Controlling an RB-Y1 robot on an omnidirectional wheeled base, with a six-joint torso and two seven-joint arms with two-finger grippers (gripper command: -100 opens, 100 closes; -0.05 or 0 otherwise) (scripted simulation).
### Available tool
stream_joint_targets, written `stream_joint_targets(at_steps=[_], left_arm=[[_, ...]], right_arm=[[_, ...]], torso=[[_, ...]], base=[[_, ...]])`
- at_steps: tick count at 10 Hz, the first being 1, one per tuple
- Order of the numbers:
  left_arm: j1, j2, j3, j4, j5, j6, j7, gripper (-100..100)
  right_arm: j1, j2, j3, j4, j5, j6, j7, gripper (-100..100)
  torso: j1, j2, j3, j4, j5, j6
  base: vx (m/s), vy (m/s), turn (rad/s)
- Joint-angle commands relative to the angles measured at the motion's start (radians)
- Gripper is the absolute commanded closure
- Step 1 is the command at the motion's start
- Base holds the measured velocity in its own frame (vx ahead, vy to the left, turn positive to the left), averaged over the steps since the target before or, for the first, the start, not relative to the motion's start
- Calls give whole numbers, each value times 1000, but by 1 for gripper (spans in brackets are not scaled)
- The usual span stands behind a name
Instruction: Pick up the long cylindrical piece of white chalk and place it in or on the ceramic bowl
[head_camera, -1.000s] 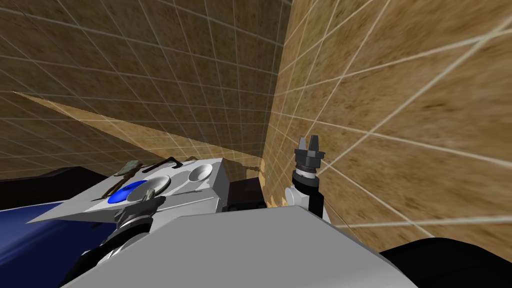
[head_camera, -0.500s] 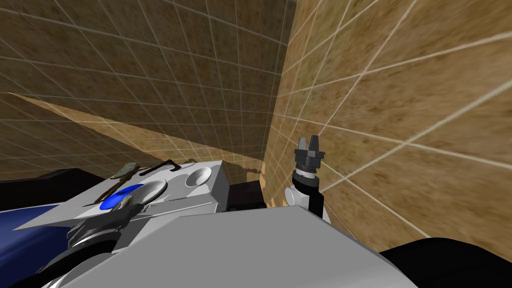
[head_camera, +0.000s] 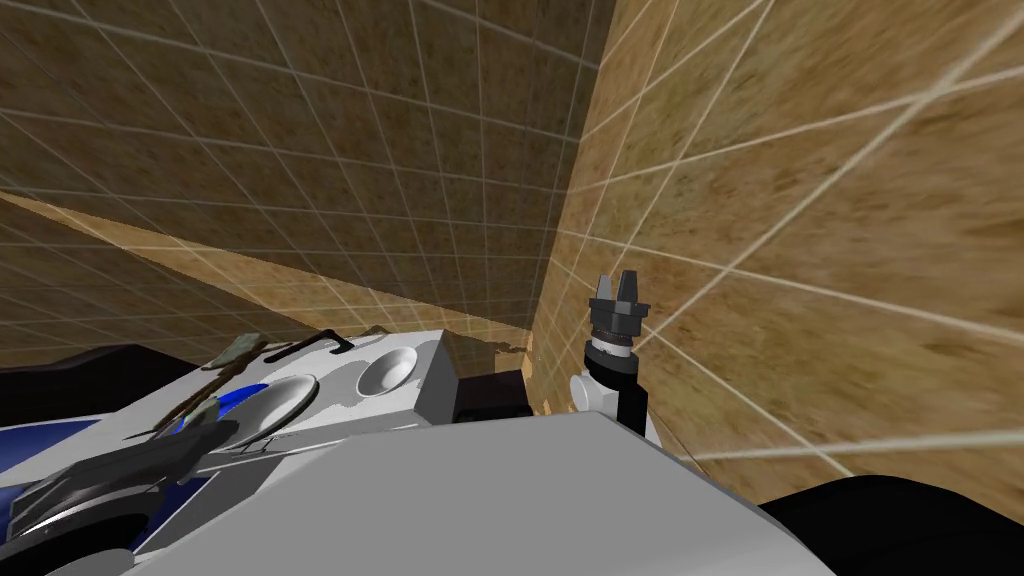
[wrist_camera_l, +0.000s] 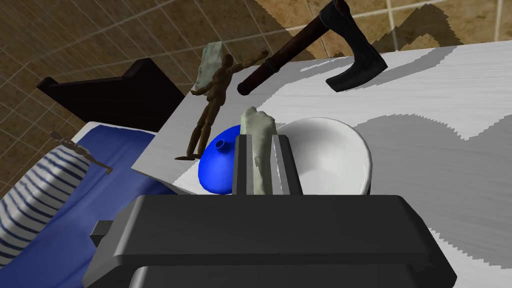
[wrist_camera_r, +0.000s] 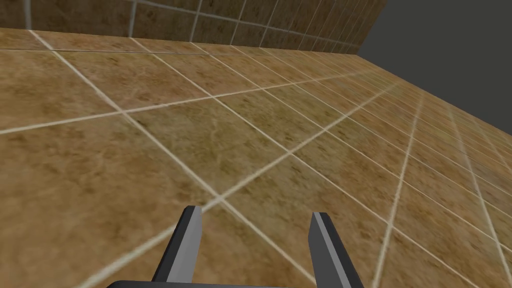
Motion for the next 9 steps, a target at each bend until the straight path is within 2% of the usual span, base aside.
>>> stream_joint_targets(at_steps=[1,4,5,6,9], left_arm=[[14,32,32,3,1,20,26,100],[25,60,71,10,-6,44,53,100],[26,60,51,16,-2,26,49,100],[26,62,52,18,-2,25,52,-100],[26,62,52,17,-2,25,51,-100]], right_arm=[[0,0,0,0,0,0,0,0],[0,0,0,0,0,0,0,0],[0,0,0,0,0,0,0,0],[0,0,0,0,0,0,0,0],[0,0,0,0,0,0,0,0]], torso=[[0,0,0,0,0,0],[1,0,0,0,0,0],[2,-1,-1,0,0,0],[1,3,2,0,0,0],[0,12,7,3,0,0]], base=[[223,-6,92],[191,16,57],[103,10,20],[17,2,-5],[3,0,0]])
